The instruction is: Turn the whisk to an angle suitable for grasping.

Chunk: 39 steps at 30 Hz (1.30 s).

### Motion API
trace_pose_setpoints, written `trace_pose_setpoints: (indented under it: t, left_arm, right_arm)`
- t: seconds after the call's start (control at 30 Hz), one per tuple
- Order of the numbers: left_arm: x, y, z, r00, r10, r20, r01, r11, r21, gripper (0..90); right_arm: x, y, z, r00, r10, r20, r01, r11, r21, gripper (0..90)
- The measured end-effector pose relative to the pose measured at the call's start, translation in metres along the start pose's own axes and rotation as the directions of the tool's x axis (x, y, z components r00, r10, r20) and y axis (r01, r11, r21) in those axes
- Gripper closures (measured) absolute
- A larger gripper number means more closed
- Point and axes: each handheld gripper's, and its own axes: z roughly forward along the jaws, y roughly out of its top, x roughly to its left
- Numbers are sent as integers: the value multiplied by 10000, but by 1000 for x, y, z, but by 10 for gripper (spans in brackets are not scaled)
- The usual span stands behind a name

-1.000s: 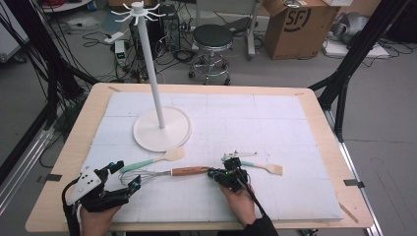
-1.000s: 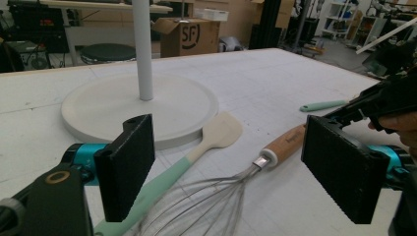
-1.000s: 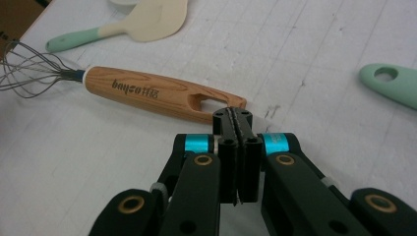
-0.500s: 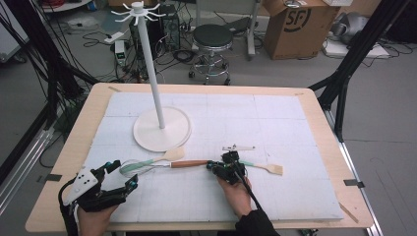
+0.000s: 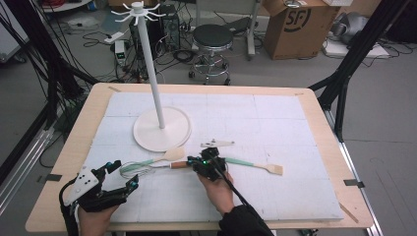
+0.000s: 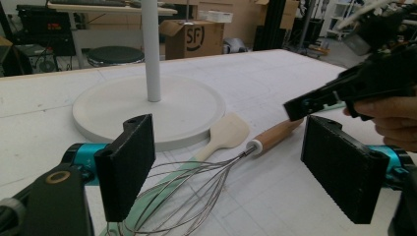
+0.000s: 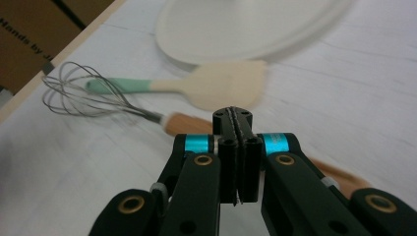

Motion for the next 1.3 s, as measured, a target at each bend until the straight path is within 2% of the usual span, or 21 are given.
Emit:
trace_pose_setpoints:
  t: [0.07, 0.1, 0.23, 0.27, 0.33, 0.43, 0.5, 0.73, 0.87, 1.03, 1.13, 1.23, 1.3]
  left_arm:
    - [1, 0, 0, 10000, -35, -1, 35, 10000, -18, 213]
    - [1, 0, -1, 10000, -50, -18, 50, 10000, -18, 213]
    - [2, -1, -3, 9999, -94, -41, 94, 10000, -2, 213]
    - [2, -1, -3, 9999, -104, -28, 104, 9999, -58, 213]
    - [3, -1, -3, 9999, -105, -38, 104, 9999, -39, 213]
    - [3, -1, -4, 9999, -128, -79, 127, 9999, -68, 213]
    - [4, -1, -4, 9999, -108, -86, 108, 9999, -76, 213]
    - [2, -1, -4, 10000, -77, -50, 77, 10000, -35, 213]
    - [3, -1, -4, 9999, -72, -71, 71, 10000, -19, 213]
    - [3, -1, -4, 9999, -88, -76, 88, 10000, -26, 213]
    - [2, 1, -5, 10000, -74, -50, 74, 9999, -85, 214]
    - [3, 0, -6, 9999, -105, -54, 105, 9999, -65, 214]
    - [4, -1, -6, 9999, -149, -45, 148, 9999, -65, 214]
  right_arm:
    - [15, 10, 20, 9996, -139, -246, 144, 9997, 190, 899]
    - [15, 10, 20, 9996, -139, -246, 144, 9997, 190, 899]
    - [32, 12, 48, 9985, -255, -485, 283, 9979, 577, 899]
    - [32, 12, 48, 9985, -255, -485, 283, 9979, 577, 899]
    - [36, 10, 59, 9983, -349, -463, 388, 9956, 850, 899]
    - [37, 8, 61, 9978, -419, -511, 462, 9953, 856, 899]
    - [39, 8, 59, 9978, -486, -457, 525, 9947, 884, 899]
    - [42, 3, 55, 9960, -378, -805, 479, 9907, 1273, 899]
    - [44, 1, 49, 9949, -463, -900, 569, 9913, 1185, 899]
    - [40, 1, 45, 9947, -276, -991, 390, 9926, 1148, 898]
    - [35, 2, 39, 9961, -215, -858, 283, 9965, 789, 898]
    - [26, 4, 27, 9964, -140, -830, 182, 9986, 495, 897]
    - [18, 3, 15, 9962, 147, -859, -131, 9997, 183, 881]
